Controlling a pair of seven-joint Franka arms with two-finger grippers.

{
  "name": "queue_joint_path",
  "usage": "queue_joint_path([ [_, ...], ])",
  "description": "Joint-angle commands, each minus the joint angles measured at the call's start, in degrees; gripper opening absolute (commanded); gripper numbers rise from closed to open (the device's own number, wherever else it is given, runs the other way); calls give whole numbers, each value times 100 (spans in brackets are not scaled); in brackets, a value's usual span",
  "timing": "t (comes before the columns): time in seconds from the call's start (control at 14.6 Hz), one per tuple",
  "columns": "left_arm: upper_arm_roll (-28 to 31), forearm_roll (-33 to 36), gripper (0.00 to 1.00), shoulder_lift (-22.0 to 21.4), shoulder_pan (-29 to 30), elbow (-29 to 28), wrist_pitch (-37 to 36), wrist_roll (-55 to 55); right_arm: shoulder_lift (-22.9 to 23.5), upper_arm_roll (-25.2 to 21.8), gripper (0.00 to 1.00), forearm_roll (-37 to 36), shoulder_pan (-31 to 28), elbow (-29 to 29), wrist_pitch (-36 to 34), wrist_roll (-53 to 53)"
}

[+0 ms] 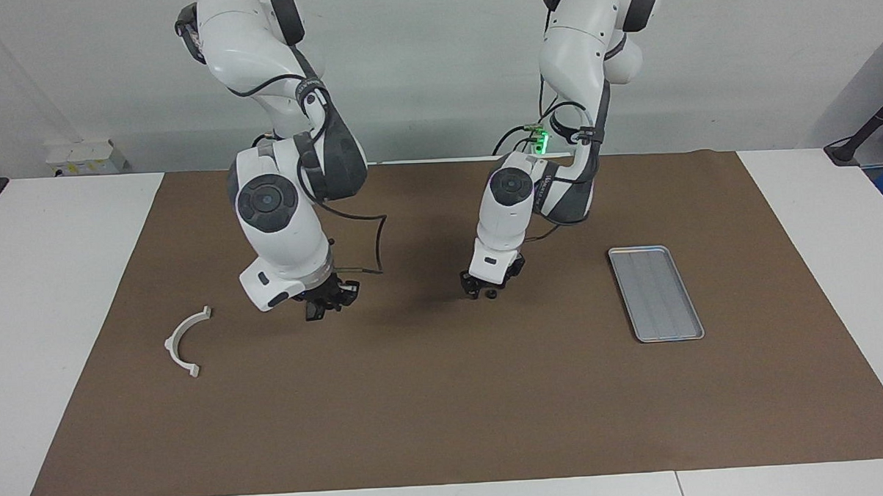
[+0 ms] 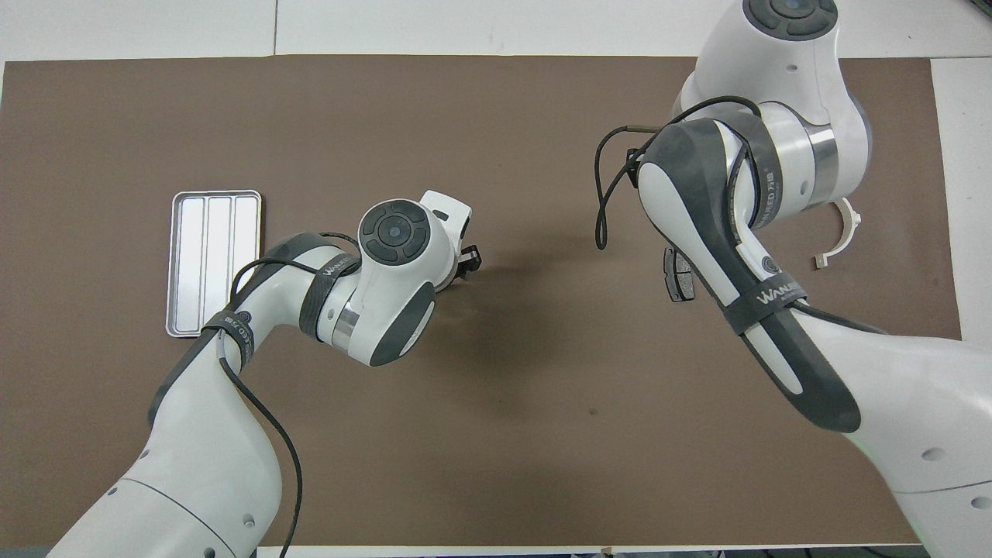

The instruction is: Pick bearing gear from pile to tray

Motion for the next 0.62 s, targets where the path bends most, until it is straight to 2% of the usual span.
queue_joint_path([
  [0.0, 24, 130, 30, -191, -13, -216, 80, -113, -47, 64, 0, 95, -69, 15, -87, 103],
  [0.07, 24, 130, 5, -191, -4, -181, 63, -113, -47, 64, 0, 95, -69, 15, -87, 103],
  [0.14, 24, 130, 0, -182, 5, -164, 54, -104, -47, 64, 0, 95, -69, 15, -79, 103],
  [0.34, 33, 121, 0, -165, 40, 64, -77, -104, -47, 64, 0, 95, -60, 15, -79, 103],
  [0.55, 182, 130, 0, -226, 40, 258, -578, -34, -47, 73, 0, 104, -51, 15, -87, 103],
])
